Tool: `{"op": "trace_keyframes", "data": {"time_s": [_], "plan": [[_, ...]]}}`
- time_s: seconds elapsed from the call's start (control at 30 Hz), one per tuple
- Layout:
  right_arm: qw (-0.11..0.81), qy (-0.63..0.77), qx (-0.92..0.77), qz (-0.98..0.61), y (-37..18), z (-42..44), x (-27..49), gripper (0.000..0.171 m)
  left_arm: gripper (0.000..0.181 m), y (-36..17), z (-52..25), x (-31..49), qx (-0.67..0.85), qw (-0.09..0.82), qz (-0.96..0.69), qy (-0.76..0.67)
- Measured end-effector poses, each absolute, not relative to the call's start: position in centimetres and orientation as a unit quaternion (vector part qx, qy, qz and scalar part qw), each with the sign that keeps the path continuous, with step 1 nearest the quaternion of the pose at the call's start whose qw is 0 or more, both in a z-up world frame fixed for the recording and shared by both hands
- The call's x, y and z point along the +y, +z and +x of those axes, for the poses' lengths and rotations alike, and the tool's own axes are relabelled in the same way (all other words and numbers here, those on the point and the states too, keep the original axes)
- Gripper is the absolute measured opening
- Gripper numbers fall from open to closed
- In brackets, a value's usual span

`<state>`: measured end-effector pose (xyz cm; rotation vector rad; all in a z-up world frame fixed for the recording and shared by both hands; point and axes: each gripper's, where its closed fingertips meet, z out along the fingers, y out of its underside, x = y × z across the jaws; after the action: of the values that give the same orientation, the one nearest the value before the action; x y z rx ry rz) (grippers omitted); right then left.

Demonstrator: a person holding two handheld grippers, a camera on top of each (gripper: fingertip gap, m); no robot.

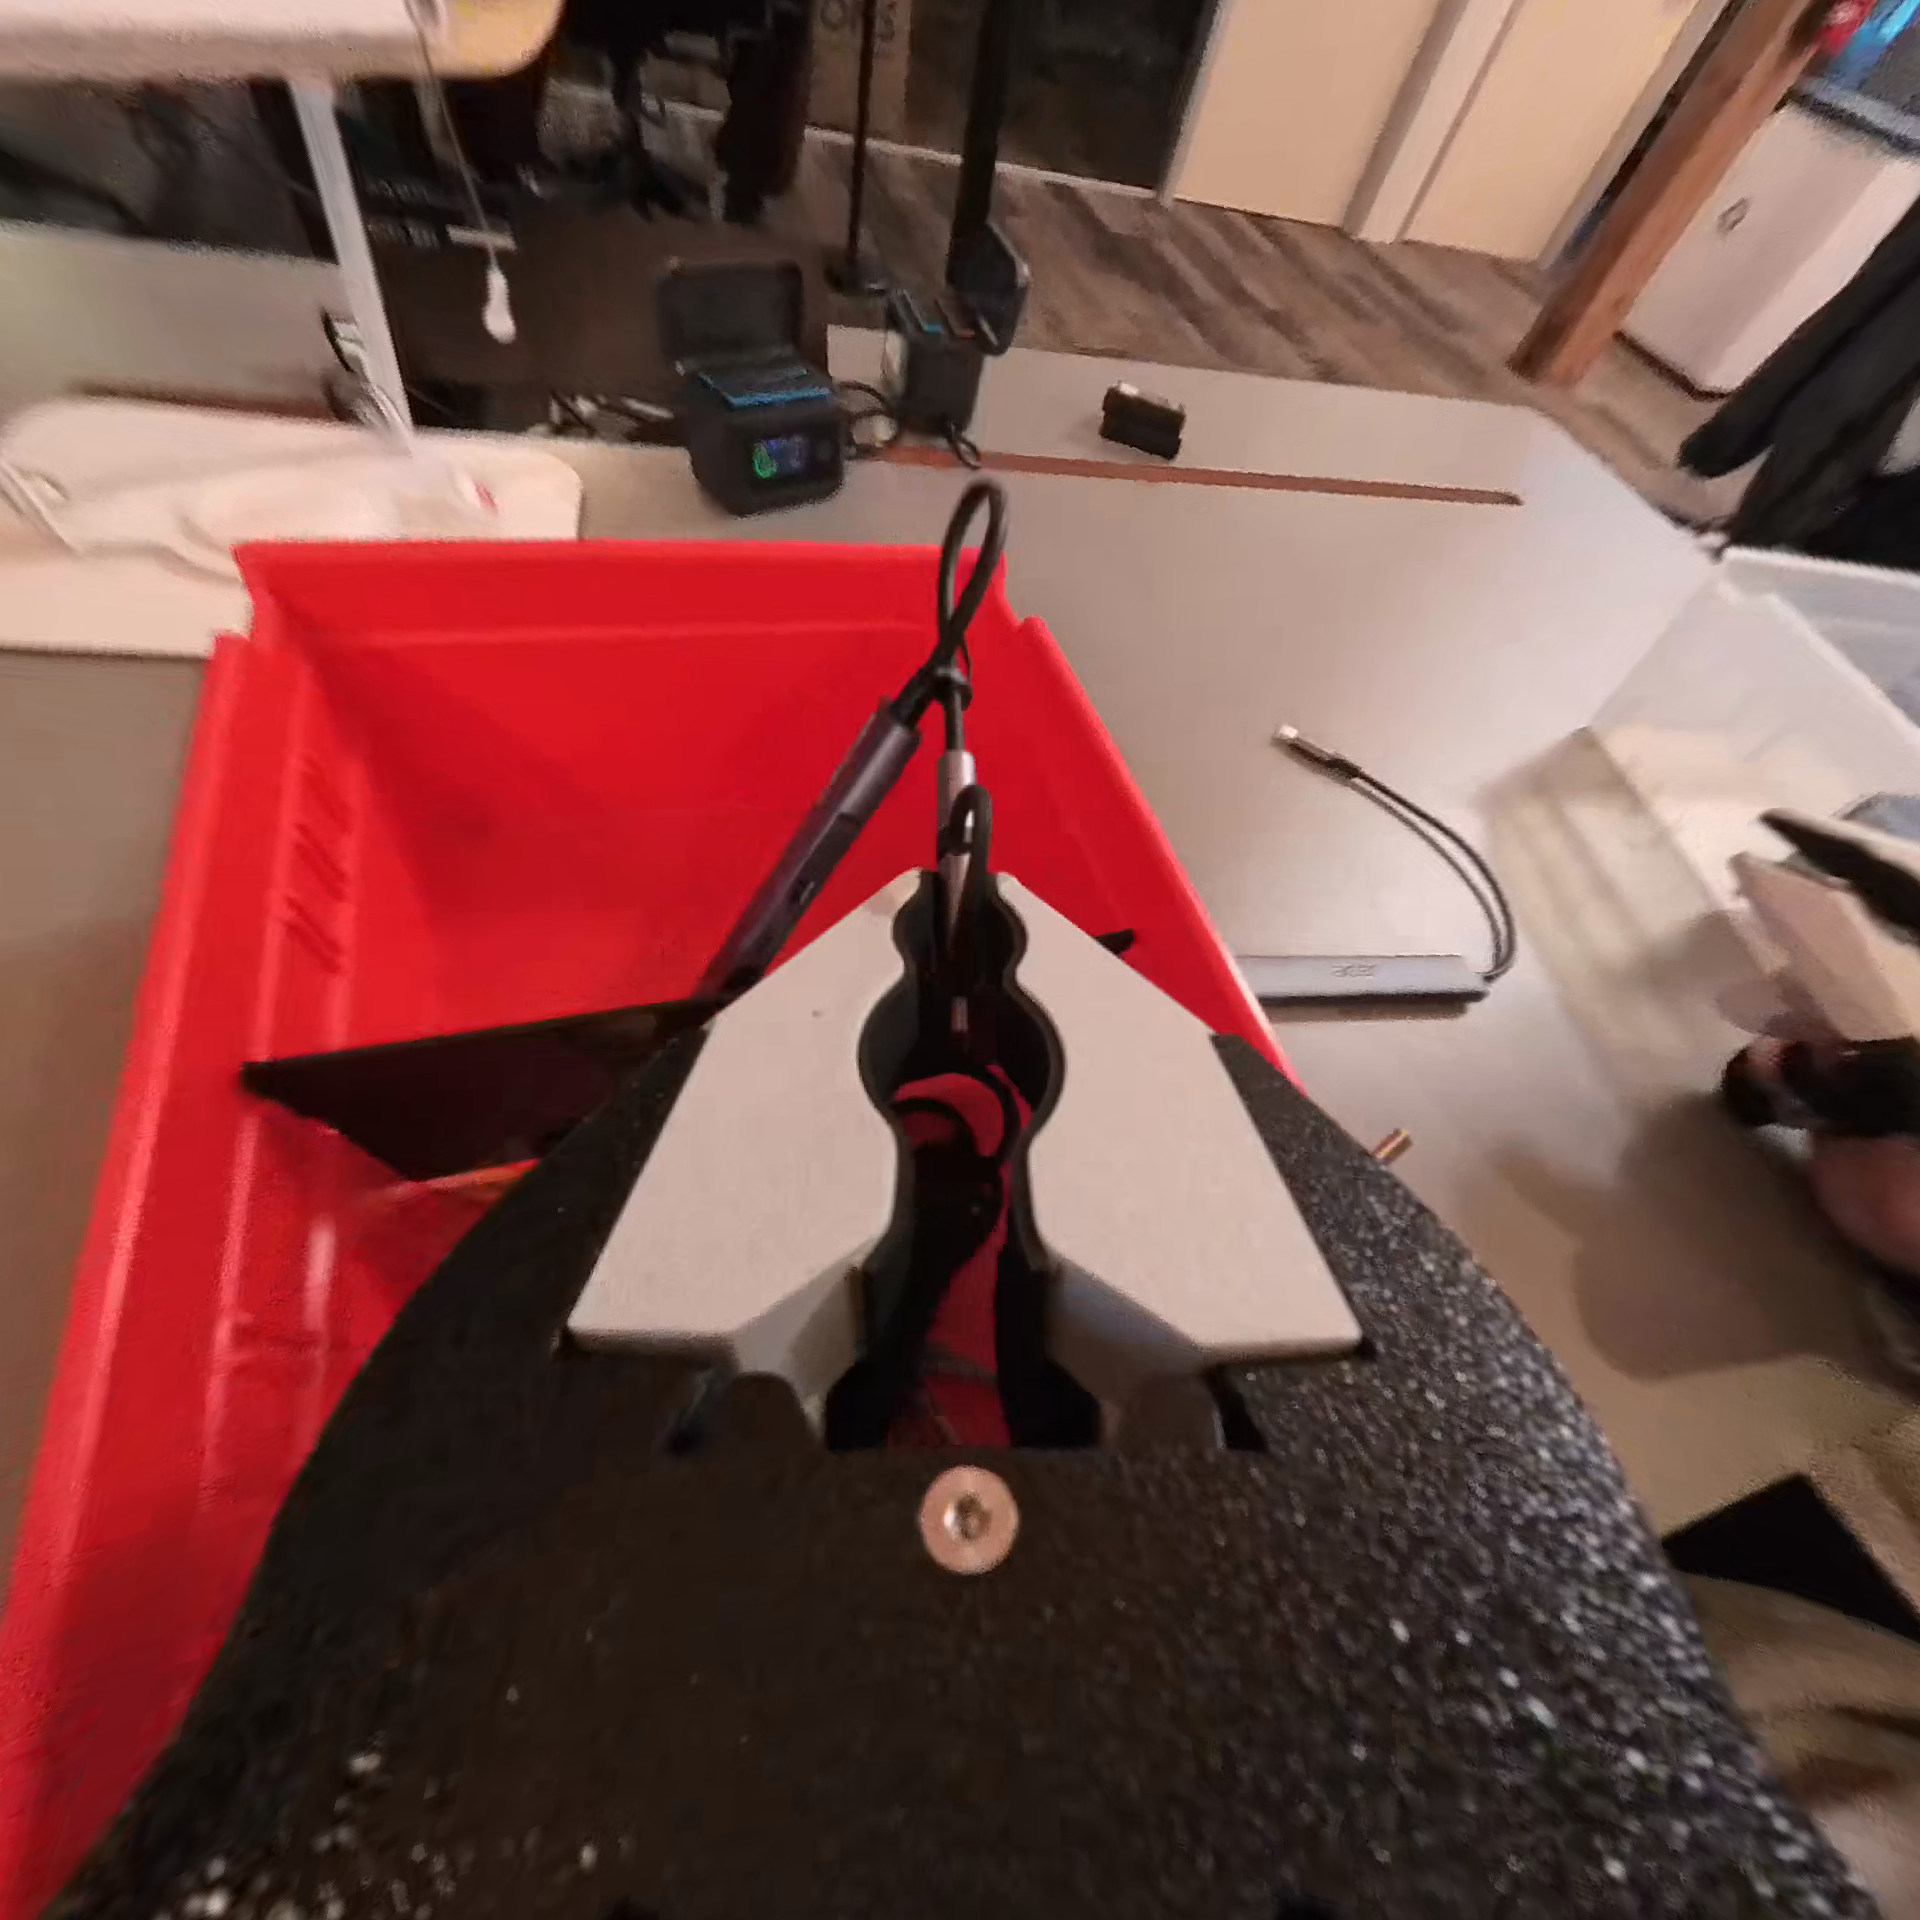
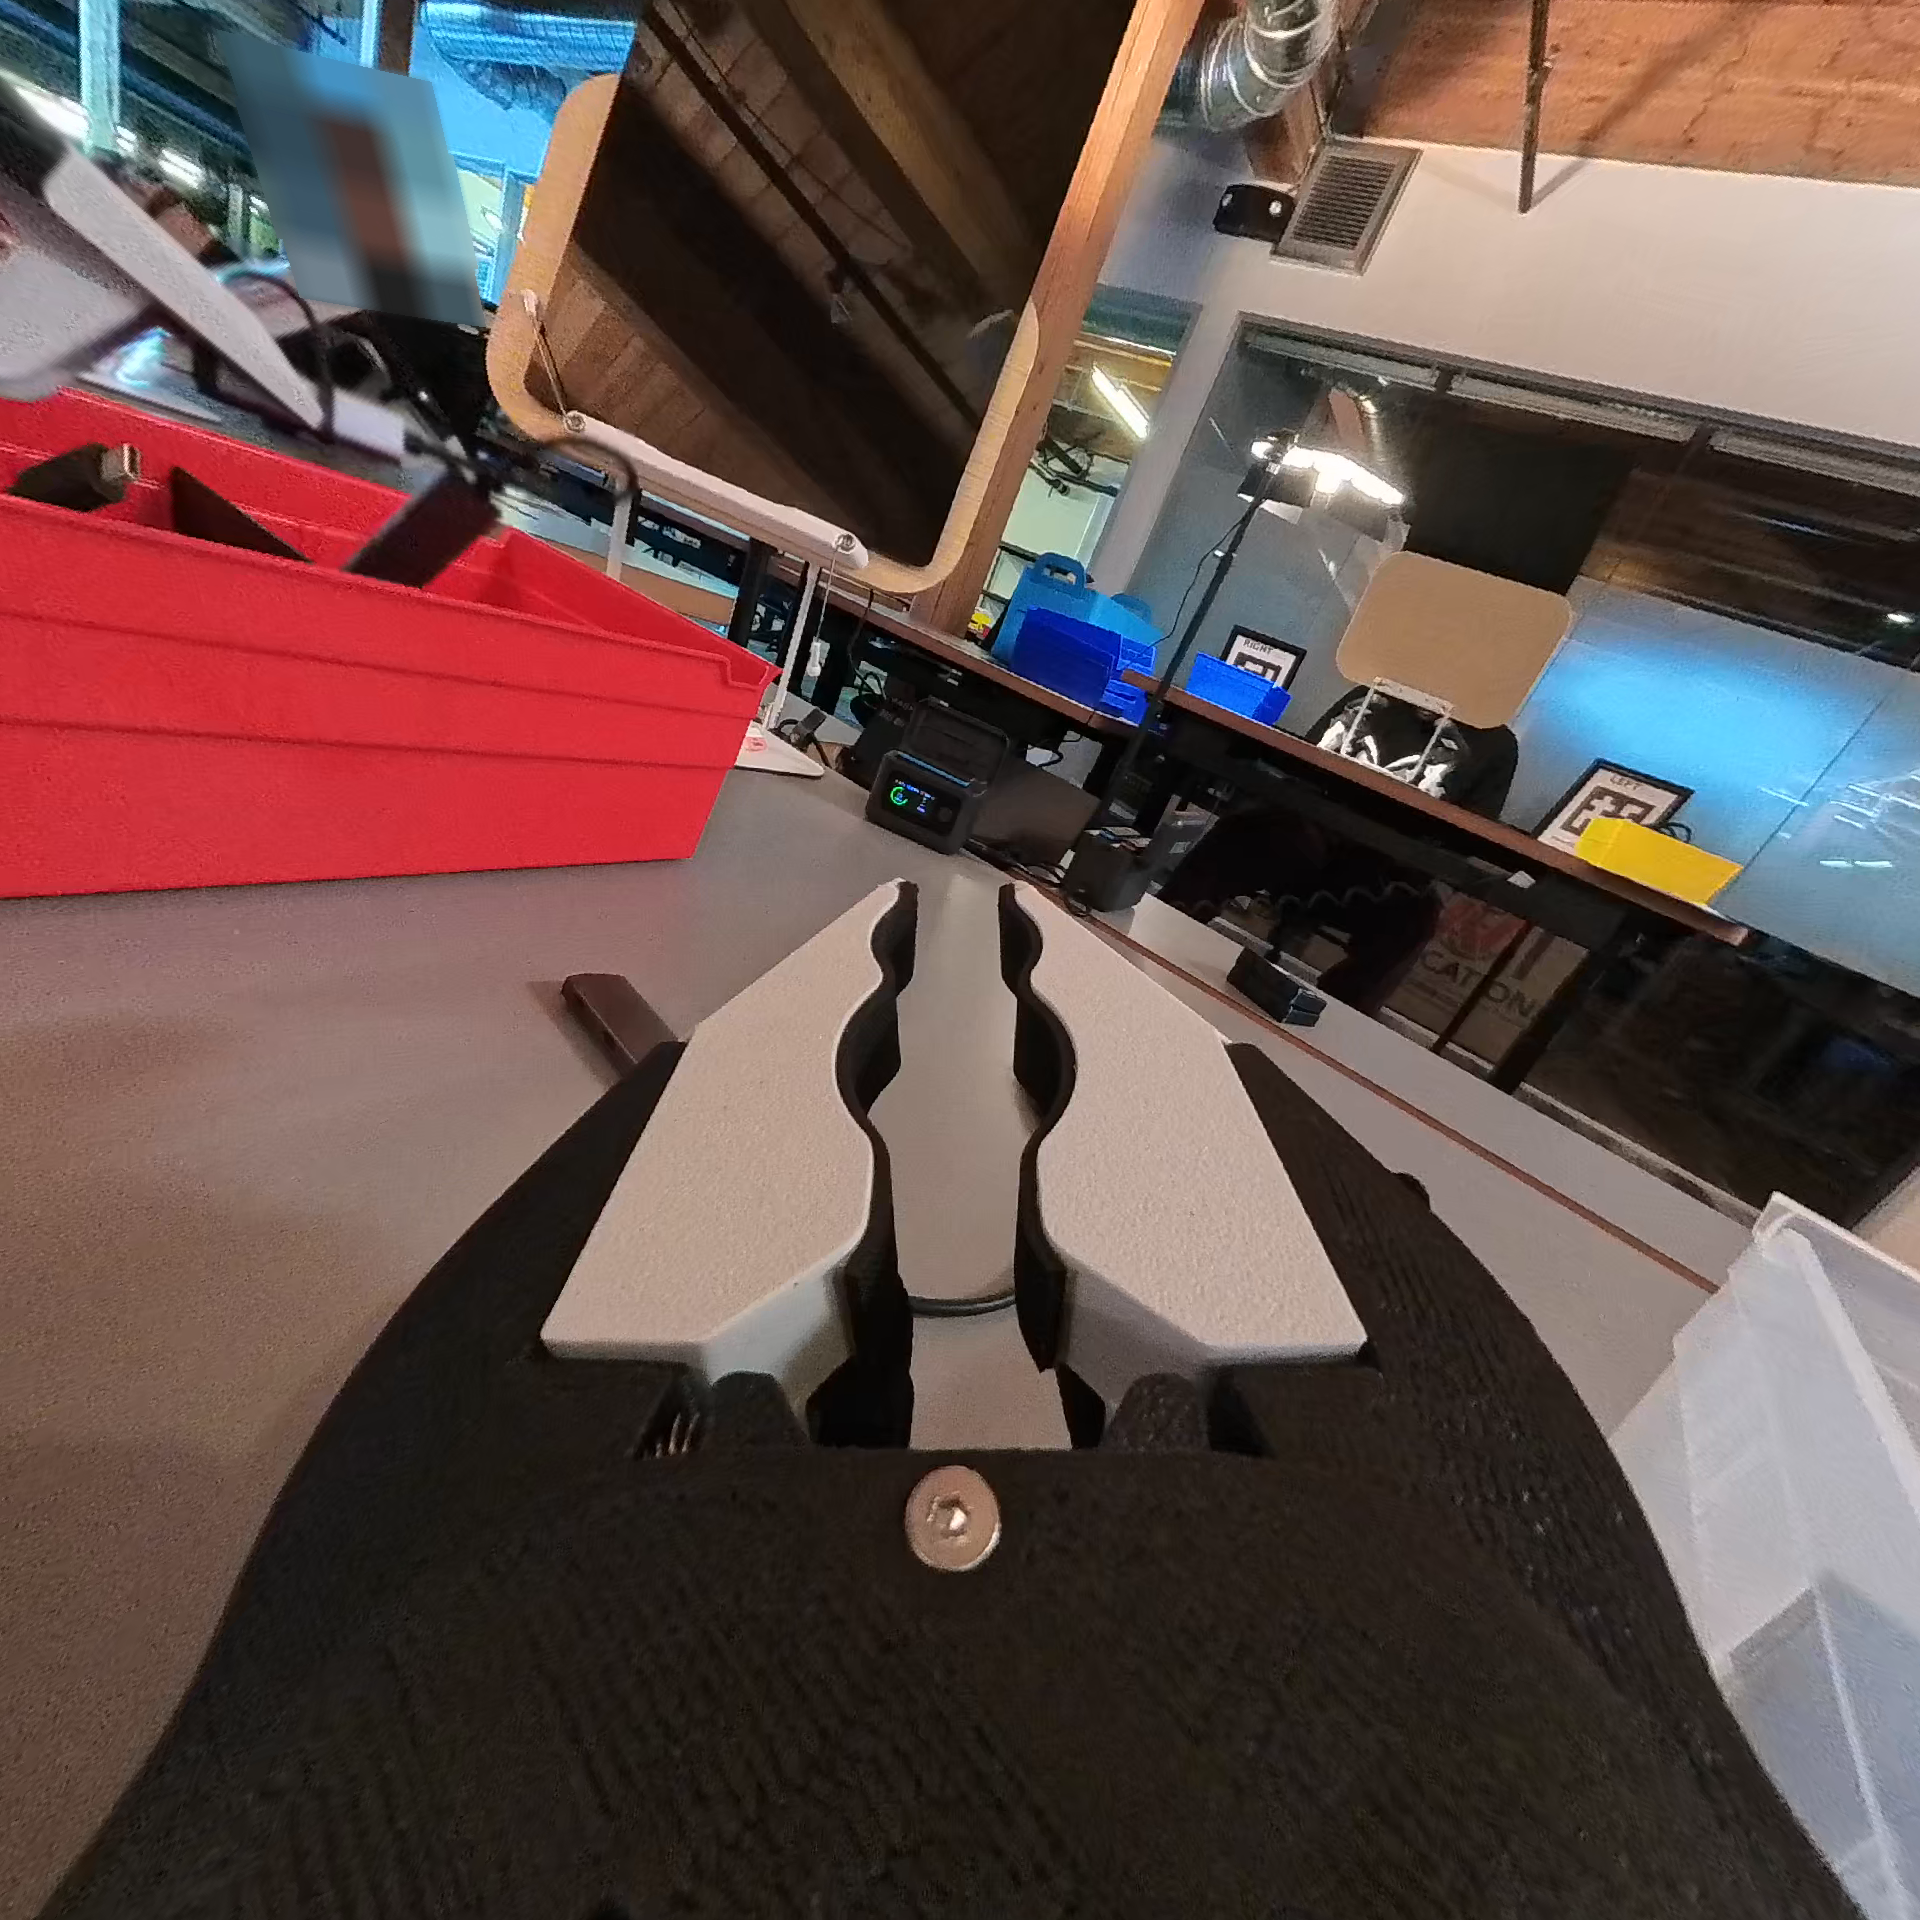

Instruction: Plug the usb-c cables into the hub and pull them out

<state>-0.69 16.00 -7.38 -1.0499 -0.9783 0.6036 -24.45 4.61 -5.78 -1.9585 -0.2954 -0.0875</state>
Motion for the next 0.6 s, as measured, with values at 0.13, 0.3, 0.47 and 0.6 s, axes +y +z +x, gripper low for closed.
{"op": "trace_keyframes", "data": {"time_s": [0.13,0.3,0.47,0.6], "plan": [[0.712,0.271,-0.444,-0.472,-7.4,-0.8,15.9,0.014,0.007,-7.4,-23.7,5.4,-0.108,0.538,-0.833,-0.074],[0.712,0.272,-0.443,-0.472,-7.4,-0.7,16.0,0.014,0.053,-7.0,-22.7,6.0,-0.058,0.543,-0.836,-0.053],[0.712,0.272,-0.443,-0.472,-7.4,-0.8,16.0,0.014,0.081,-4.4,-22.5,3.1,-0.017,0.546,-0.836,-0.047],[0.712,0.271,-0.444,-0.472,-7.5,-0.8,15.9,0.014,0.063,-5.2,-18.8,-0.4,0.116,0.495,-0.856,-0.091]]}}
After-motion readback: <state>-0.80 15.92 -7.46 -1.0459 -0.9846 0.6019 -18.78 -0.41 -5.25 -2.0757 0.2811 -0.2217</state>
